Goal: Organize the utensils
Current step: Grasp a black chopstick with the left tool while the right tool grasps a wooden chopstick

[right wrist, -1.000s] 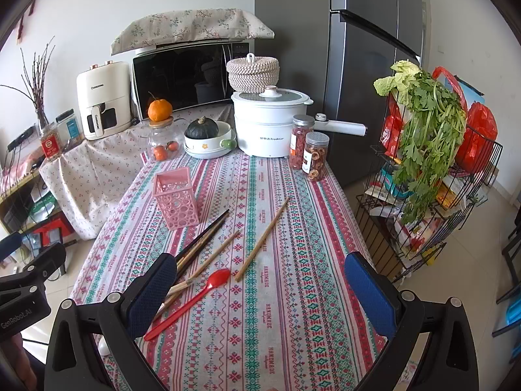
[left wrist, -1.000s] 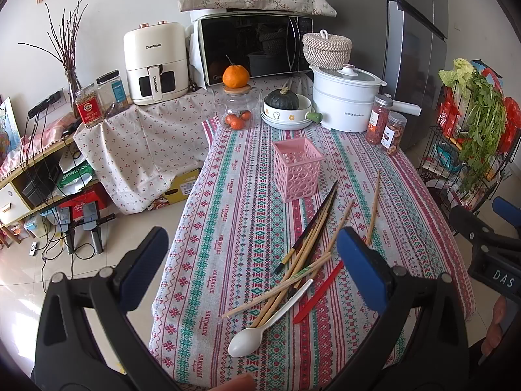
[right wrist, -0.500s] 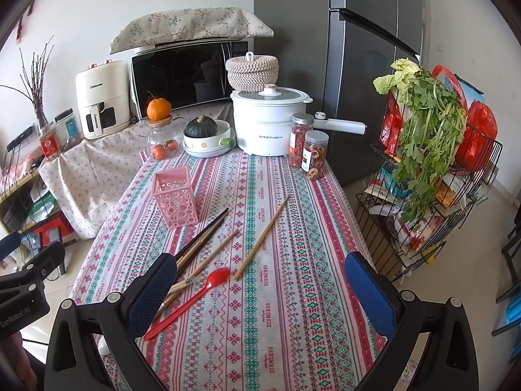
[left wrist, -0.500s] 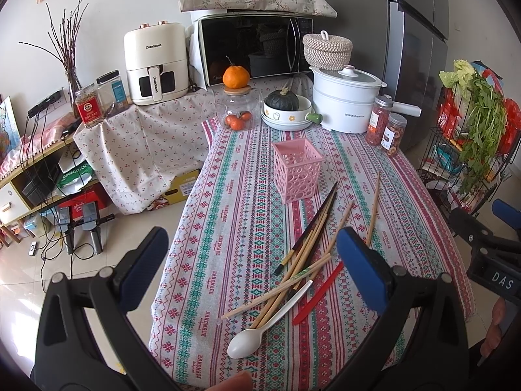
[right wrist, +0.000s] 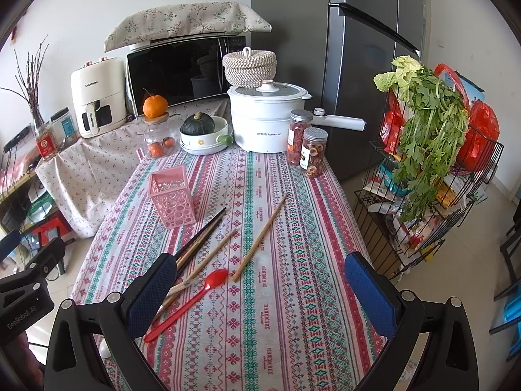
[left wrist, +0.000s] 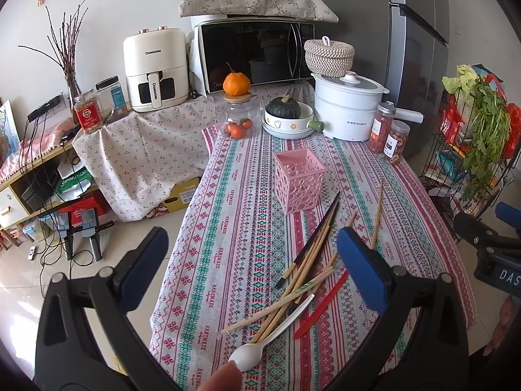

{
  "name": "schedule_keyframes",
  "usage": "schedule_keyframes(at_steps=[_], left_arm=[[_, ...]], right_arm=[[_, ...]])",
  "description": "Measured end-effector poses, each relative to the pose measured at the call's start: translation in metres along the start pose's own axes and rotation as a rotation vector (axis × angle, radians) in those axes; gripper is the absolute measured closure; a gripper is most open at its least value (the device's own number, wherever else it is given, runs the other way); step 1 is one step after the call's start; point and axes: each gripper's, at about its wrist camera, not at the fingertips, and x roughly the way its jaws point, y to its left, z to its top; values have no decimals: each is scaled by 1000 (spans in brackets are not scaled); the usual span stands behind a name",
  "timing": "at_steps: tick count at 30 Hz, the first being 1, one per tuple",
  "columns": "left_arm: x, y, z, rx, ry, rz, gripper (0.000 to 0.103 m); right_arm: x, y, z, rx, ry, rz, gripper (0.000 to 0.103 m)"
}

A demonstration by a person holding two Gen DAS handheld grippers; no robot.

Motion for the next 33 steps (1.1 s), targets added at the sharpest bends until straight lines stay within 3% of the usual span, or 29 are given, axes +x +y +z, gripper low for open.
schedule_keyframes(at_steps=[3,8,15,18,21,23,25,29,33], left_arm=[[11,2,7,-9,45,-59,0],[36,-3,20,51,120,-51,0],[89,-11,33,98,308,-226,0],[117,-20,30,107,370,-298,6],[145,-27,20,72,413,-381,20],[166,-38,16,91,470,-412,44],[184,-47,13,96,505,-430,58],[211,-66,8,111,549,-431,79],[225,-83,8,152,545,-401,84]], right_arm=[[8,1,11,-6,39,3,0],[25,-1,30,7,108,11,0],[63,-3,53,7,206,25,0],[88,-7,51,27,241,48,0],[120,-15,40,63,333,98,1],[141,-18,37,91,401,203,10],[159,-22,36,133,448,276,17],[184,-29,36,134,471,251,28],[199,-32,34,129,493,215,31]])
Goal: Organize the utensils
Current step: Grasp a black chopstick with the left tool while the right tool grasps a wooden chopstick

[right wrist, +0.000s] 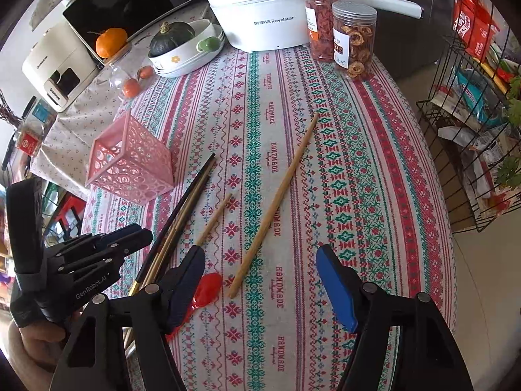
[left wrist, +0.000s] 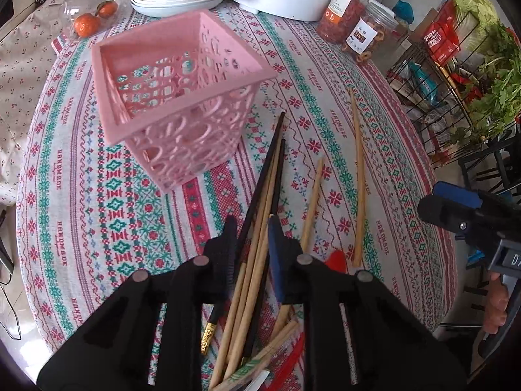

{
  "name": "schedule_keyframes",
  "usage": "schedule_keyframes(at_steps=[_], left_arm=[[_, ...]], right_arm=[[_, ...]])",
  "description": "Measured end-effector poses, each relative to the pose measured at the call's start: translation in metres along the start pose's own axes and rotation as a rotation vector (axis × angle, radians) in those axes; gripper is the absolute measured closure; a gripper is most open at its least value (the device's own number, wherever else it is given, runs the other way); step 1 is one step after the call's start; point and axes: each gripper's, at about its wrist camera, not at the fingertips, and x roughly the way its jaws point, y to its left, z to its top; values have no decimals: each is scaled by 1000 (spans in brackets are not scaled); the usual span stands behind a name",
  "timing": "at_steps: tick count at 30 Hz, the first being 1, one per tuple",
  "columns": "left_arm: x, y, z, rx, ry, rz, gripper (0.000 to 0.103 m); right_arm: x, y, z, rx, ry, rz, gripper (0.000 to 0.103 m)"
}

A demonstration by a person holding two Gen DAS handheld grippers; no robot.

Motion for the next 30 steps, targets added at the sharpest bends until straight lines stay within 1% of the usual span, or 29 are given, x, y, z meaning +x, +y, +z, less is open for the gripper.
schedule_keyframes(at_steps=[3,5,9,12,14,16,20,26,30], left_arm=[[12,-8,5,29,-4,59,85],[19,-9,8,32,-2,86,85],[32,-6,12,18,8,106,89],[34,0,13,-7,-3,109,90],[36,5,13,-39,0,77,93],[36,9,13,-59,0,62,93],[27,16,7,-51,-15,94,95],[7,16,0,-41,-41,86,95],[-12,13,-7,-8,-67,63,95]], right_arm=[[6,-1,4,6,13,2,31],[7,0,6,5,13,-2,31],[9,-2,7,7,8,-14,31],[12,-6,8,18,13,-36,31],[16,-8,8,28,23,-43,31],[20,-11,9,36,32,-49,31],[29,-14,11,48,50,-67,31],[41,-16,15,64,63,-89,31],[53,-18,21,67,63,-87,31]])
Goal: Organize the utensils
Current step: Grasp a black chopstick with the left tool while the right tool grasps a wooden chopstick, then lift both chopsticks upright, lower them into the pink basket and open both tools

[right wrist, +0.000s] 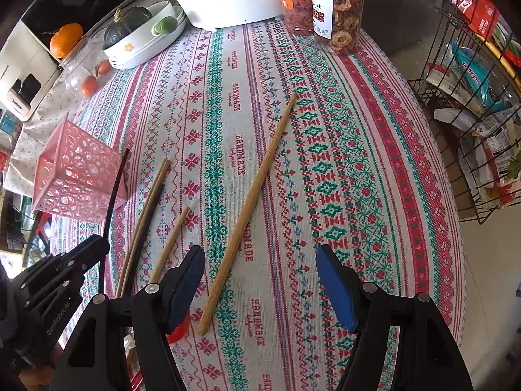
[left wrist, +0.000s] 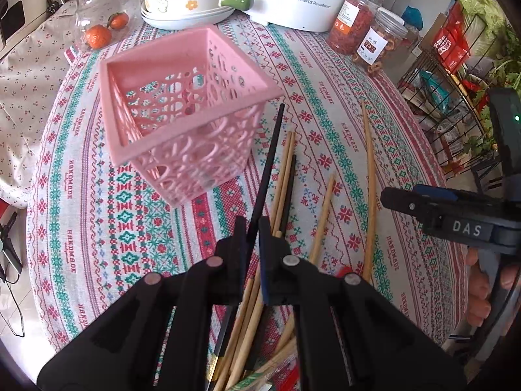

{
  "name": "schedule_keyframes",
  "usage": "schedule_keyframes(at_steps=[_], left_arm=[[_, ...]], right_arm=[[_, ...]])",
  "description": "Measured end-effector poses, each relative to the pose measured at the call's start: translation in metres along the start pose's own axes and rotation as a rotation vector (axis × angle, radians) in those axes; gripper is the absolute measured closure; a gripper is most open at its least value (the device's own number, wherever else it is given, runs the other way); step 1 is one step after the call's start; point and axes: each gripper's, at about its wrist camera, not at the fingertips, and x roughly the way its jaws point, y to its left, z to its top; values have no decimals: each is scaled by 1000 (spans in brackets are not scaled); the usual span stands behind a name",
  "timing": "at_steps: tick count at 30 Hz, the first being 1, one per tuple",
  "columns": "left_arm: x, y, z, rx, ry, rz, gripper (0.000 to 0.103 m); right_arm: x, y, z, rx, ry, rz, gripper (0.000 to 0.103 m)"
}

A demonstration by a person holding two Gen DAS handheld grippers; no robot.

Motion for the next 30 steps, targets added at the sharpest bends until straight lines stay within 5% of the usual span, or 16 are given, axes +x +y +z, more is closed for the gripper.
schedule_keyframes(at_steps=[8,15,20,30], left_arm=[[-43,-6,-9,36,-99,-29,95],[-67,-5,-12,29,-169,-38,96],[-85,2,-16,14,-217,-34,96],[-122,14,-22,-29,-344,-24,97]], right_arm=[[22,-10,19,101,-4,8,46],[30,8,32,62,-53,-77,64],[39,36,31,-62,-47,-150,90],[12,40,23,-82,-129,-54,96]])
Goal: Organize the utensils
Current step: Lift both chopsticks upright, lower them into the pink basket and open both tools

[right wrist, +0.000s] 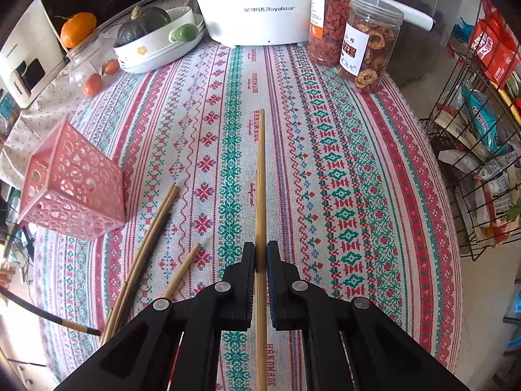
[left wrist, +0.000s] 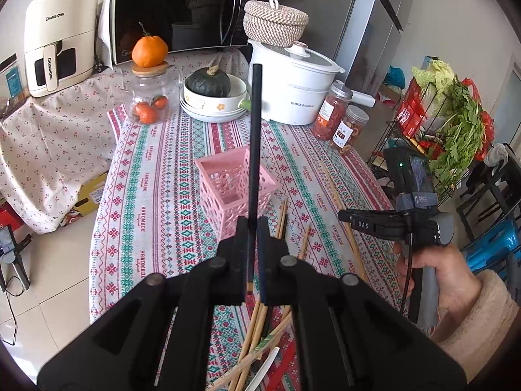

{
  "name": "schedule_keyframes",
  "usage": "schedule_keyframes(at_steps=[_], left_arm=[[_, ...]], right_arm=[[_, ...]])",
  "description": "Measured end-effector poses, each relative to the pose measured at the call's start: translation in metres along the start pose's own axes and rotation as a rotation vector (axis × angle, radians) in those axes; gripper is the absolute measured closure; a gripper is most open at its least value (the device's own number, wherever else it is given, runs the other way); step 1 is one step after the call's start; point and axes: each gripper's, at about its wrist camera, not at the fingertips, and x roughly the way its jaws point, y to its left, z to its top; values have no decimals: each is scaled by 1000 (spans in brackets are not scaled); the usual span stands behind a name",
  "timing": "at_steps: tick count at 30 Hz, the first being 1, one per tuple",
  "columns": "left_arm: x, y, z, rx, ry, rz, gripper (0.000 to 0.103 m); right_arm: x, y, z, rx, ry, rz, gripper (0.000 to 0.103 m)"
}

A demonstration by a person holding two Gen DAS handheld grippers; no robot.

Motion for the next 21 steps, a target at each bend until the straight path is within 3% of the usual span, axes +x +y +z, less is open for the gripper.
schedule_keyframes(at_steps=[7,13,21], left_arm=[[-45,-10,13,41,-147,-11,97],[-77,-20,24,79,-322,7,98],[-70,-23,36,94,-480,63,98]], right_arm=[[-82,-6,-3,45,-246,130,96],[-148,-5,-19,22,-460,171,96],[-183,-1,-28,41,-632,204,96]])
